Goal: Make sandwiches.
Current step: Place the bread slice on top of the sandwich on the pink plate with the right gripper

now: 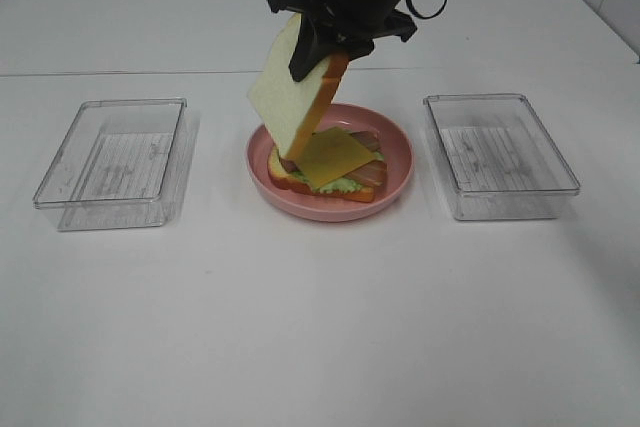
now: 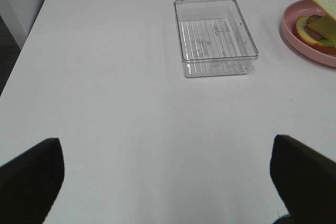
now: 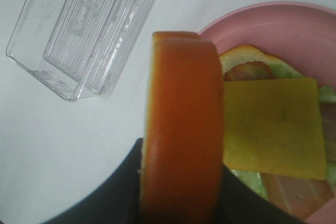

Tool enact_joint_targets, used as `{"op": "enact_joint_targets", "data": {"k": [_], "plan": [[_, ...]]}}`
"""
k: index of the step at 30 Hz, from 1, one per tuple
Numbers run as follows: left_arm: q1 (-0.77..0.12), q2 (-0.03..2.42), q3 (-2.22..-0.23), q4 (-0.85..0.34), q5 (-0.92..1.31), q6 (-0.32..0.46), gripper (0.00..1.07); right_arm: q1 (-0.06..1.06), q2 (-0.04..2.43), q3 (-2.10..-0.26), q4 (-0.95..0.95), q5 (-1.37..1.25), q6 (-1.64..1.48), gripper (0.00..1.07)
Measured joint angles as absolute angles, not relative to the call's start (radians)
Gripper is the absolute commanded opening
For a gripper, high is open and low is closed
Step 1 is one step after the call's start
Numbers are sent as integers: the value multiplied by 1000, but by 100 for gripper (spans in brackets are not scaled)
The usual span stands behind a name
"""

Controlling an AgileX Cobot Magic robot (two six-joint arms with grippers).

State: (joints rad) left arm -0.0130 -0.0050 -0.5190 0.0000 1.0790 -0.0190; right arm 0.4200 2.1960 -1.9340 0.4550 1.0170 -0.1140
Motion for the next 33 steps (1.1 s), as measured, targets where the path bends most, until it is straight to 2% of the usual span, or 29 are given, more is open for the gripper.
{"op": "enact_joint_targets", "data": {"k": [14, 18, 20, 21, 22, 23, 24, 25, 26, 27, 28, 33], "plan": [[-13, -5, -519, 0, 1079, -19, 100, 421, 2305, -1934, 454, 963, -113, 0], [-13, -5, -519, 0, 1079, -19, 100, 421, 2313, -1934, 406, 953, -89, 6], [-13, -5, -519, 0, 1079, -19, 100, 422, 2315, -1934, 360, 945, -58, 33], [-13, -5, -519, 0, 1079, -19, 100, 422, 2315, -1934, 360, 945, -58, 33], [-13, -5, -519, 0, 1079, -19, 100, 422, 2315, -1934, 343, 943, -52, 43], [-13, -5, -519, 0, 1079, -19, 100, 422, 2315, -1934, 303, 939, -41, 63], [-13, -5, -519, 0, 1079, -19, 100, 422, 2315, -1934, 303, 939, -41, 63], [-13, -5, -519, 0, 1079, -19, 100, 422, 2316, -1934, 250, 937, -33, 74], [-13, -5, -519, 0, 1079, -19, 100, 422, 2316, -1934, 234, 938, -33, 90], [-13, -5, -519, 0, 1079, -19, 100, 422, 2316, -1934, 234, 938, -33, 90], [-13, -5, -519, 0, 1079, -19, 100, 419, 2318, -1934, 205, 941, -33, 97], [-13, -5, -519, 0, 1079, -19, 100, 419, 2318, -1975, 163, 1003, -40, 98]]}}
